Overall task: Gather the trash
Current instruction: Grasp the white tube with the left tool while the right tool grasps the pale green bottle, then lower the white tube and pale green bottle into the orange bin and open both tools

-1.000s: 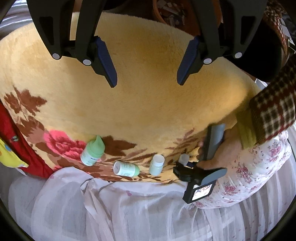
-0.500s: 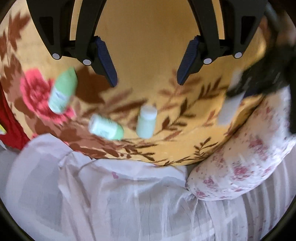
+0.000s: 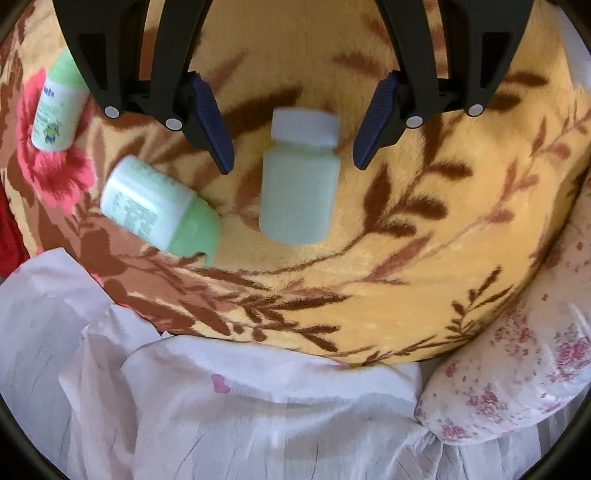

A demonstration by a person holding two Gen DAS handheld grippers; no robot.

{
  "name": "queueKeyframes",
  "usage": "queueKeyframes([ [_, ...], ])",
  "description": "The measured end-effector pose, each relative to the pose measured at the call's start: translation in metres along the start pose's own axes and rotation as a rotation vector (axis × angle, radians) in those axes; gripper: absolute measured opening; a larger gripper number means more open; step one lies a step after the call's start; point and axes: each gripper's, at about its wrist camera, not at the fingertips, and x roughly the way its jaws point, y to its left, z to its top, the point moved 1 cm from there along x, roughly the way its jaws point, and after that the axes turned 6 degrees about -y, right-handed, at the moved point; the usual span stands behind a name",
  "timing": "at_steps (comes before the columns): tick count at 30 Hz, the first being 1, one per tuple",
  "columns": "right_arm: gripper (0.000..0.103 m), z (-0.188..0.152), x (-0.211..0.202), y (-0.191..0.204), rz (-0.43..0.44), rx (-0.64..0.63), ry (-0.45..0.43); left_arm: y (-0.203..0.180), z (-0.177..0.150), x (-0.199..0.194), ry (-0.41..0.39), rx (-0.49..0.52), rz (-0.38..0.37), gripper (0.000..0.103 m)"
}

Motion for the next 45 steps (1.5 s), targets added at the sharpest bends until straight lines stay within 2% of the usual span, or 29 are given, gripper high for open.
queueKeyframes([
  [2,0.056,0.004,0.008,0.001,-0.016,-0.008,0.014,-0.001,-0.003,0.000,0.007,-0.002,-0.003,0.026],
  [3,0.048,0.005,0.015,0.001,-0.021,-0.012,0.036,-0.001,-0.004,0.001,0.009,-0.005,-0.006,0.026],
  [4,0.044,0.006,0.020,0.001,-0.001,-0.008,0.056,-0.001,-0.005,0.000,0.011,-0.005,-0.007,0.026],
  [9,0.043,0.000,-0.002,0.004,-0.017,-0.021,0.008,-0.003,-0.008,-0.007,0.005,-0.011,-0.018,0.026],
  [17,0.043,-0.052,-0.100,0.004,0.088,-0.042,-0.071,-0.020,-0.026,-0.047,0.001,0.017,-0.075,0.026],
  [23,0.043,-0.124,-0.200,-0.004,0.180,-0.050,-0.107,-0.037,-0.065,-0.084,0.055,0.070,-0.135,0.026],
  [28,0.043,-0.191,-0.250,0.000,0.225,-0.072,-0.065,-0.051,-0.105,-0.105,0.135,0.101,-0.189,0.026],
  [36,0.043,-0.286,-0.267,0.010,0.293,-0.038,0.107,-0.061,-0.151,-0.125,0.240,0.122,-0.234,0.026],
  [41,0.043,-0.321,-0.267,0.015,0.321,-0.028,0.192,-0.063,-0.165,-0.129,0.279,0.147,-0.246,0.026],
  [45,0.044,-0.335,-0.264,0.019,0.338,-0.037,0.239,-0.061,-0.170,-0.131,0.301,0.154,-0.241,0.028],
])
